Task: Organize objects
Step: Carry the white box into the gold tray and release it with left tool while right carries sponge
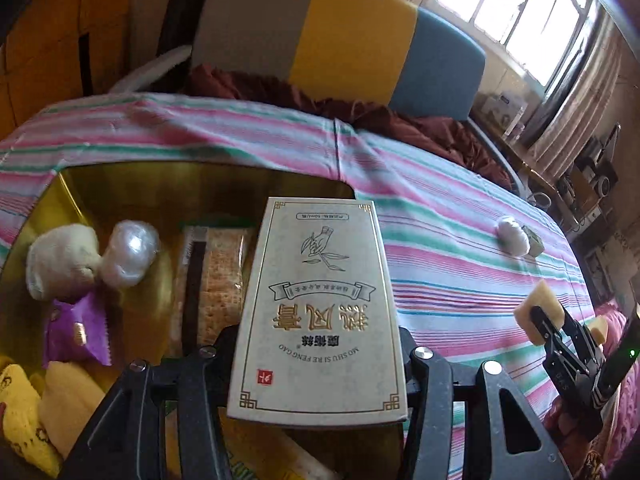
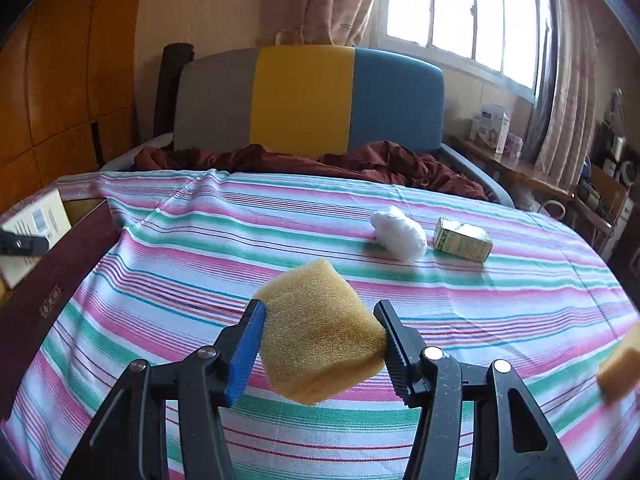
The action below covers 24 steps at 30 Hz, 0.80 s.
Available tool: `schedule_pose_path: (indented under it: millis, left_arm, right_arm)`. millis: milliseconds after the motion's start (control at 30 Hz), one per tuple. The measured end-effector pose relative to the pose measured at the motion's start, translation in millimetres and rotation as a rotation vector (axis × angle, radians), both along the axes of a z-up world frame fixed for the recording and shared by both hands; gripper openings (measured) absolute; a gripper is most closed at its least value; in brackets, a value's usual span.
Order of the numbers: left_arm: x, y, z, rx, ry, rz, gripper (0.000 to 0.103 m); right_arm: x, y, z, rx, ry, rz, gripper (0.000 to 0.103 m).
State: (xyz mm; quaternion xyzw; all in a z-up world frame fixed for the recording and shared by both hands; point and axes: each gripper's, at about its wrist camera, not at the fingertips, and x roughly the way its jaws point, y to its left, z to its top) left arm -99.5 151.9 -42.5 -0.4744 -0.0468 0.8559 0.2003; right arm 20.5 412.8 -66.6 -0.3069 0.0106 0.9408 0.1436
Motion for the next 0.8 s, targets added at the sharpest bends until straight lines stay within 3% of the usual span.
schedule_pose_path:
  millis: [100,267,533,800]
  left_arm:
    - [-10,-1,-5,0.048,-0.057,0.021,0.054]
    - [-26,-3,-5,0.064,-0.074,0.070,0.064]
    - [3,-20,11,0.058,0.009,0.066,0.065]
    - [34,-48,21,0.024,0.085,0.053,0.065]
  right_arm:
    - [1,2,-1,-0.010,0.002,-0.009,0.057]
    - [0,-2,-3,0.006,-0.006,-0.001,0.057]
    - [1,-11,0,0.001,-0.019,0.024,0.057]
    - [6,-33,14,-0.145,0.024,0.076,0.057]
